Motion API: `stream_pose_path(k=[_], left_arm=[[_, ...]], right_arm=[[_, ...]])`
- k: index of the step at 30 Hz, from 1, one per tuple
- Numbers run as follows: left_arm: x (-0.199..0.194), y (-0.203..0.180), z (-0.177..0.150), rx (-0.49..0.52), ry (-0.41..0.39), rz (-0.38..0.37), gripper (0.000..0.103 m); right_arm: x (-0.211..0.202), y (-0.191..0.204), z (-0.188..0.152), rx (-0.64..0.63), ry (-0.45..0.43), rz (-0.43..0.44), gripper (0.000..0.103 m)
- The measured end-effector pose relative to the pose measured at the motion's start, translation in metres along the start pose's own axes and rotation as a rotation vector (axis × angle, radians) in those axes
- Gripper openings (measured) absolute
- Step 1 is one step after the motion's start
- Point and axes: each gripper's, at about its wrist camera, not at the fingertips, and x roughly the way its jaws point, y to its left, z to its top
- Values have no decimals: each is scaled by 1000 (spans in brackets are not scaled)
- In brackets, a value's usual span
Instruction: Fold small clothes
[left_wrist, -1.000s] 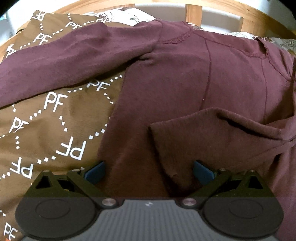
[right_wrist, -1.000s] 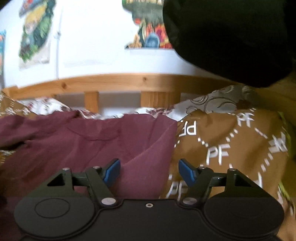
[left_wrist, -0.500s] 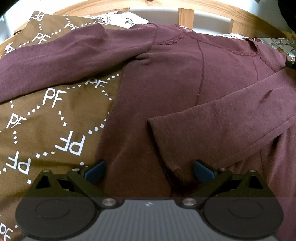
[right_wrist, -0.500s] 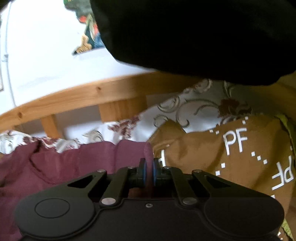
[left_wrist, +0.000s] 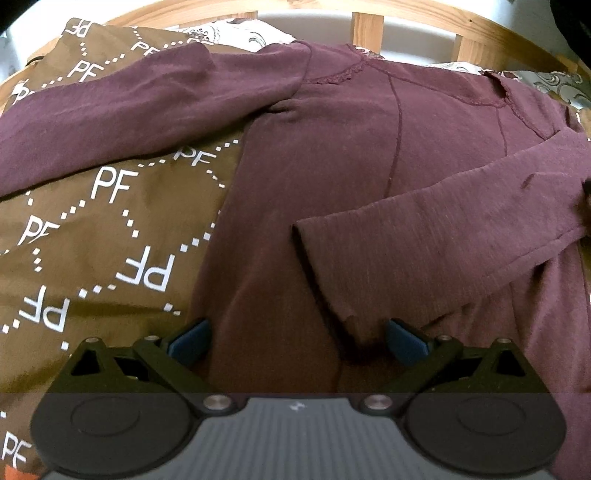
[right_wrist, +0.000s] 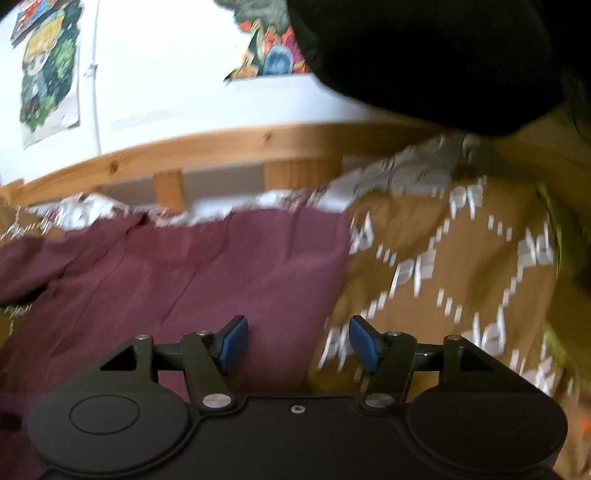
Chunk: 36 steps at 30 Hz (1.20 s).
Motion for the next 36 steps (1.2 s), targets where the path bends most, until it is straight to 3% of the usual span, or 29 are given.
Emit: stream_pose_path(k=[4,9,13,18,21,25,29,30,32,34,36], left_arm=[[-10,4,-4,2,7,-9,102],[-35,24,-2,-56,-44,-16,102],[-59,57,4,-137,-130,50,102],[-77,123,11,-296,-200,201,102],[-86,167,12,-415,-255,266,102],[-92,215,12,-575,-342,290,102],[-87,252,11,-803,-400,240,96],[-86,257,10,-852,-415,244,90],[-81,265,13,-924,-414,289,68],[-78,265,16,-937,-418,333,28],[-81,262,20,-932,-460,337,7]], right_arm=[[14,8,-26,-29,78,-113,59],[8,20,-34,-69,30,-172,59],[-12,26,-37,-59,2,-214,64],[-66,31,-58,-24,-77,-187,89],[-77,37,-67,23,-48,-112,94],[-78,52,-69,61,-49,-19,102],[-77,70,-76,43,-60,57,102],[-75,73,-80,43,-55,69,102],[-72,74,-85,59,-41,87,102],[-70,73,-87,77,-30,93,102],[-70,69,-89,100,-30,88,102]])
